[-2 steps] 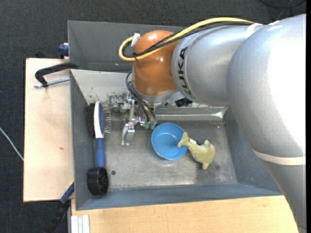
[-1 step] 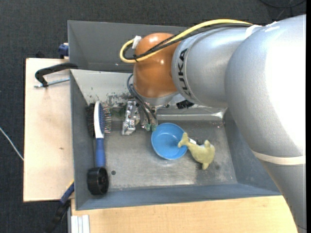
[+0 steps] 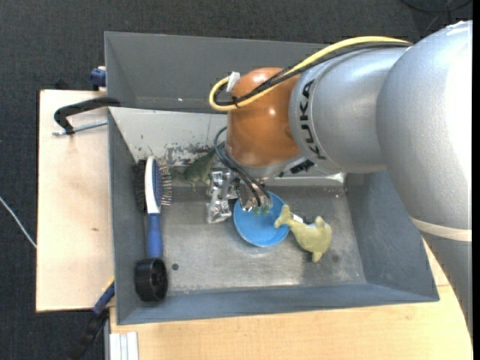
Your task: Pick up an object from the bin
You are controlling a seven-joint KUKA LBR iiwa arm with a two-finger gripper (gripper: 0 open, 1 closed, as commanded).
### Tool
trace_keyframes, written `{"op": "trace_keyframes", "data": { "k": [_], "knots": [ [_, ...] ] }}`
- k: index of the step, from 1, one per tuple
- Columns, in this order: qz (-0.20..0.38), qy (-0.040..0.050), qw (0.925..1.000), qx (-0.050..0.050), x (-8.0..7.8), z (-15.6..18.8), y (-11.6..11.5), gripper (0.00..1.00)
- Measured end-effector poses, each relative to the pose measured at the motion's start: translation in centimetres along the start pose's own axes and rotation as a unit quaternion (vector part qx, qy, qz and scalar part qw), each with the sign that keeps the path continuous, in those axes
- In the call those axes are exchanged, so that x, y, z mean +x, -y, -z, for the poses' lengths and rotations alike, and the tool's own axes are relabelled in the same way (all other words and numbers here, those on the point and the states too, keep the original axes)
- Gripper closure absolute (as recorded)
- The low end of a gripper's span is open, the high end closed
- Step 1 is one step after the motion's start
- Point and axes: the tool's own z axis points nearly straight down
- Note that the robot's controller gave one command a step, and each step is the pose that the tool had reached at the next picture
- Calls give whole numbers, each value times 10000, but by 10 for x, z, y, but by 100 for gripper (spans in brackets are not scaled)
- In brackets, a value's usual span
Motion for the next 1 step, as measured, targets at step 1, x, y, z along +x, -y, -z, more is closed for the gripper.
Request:
{"op": "trace_keyframes", "data": {
  "k": [1],
  "knots": [
    [-2, 10, 10000, -8, -1, 0, -1, 0]
  ]
}}
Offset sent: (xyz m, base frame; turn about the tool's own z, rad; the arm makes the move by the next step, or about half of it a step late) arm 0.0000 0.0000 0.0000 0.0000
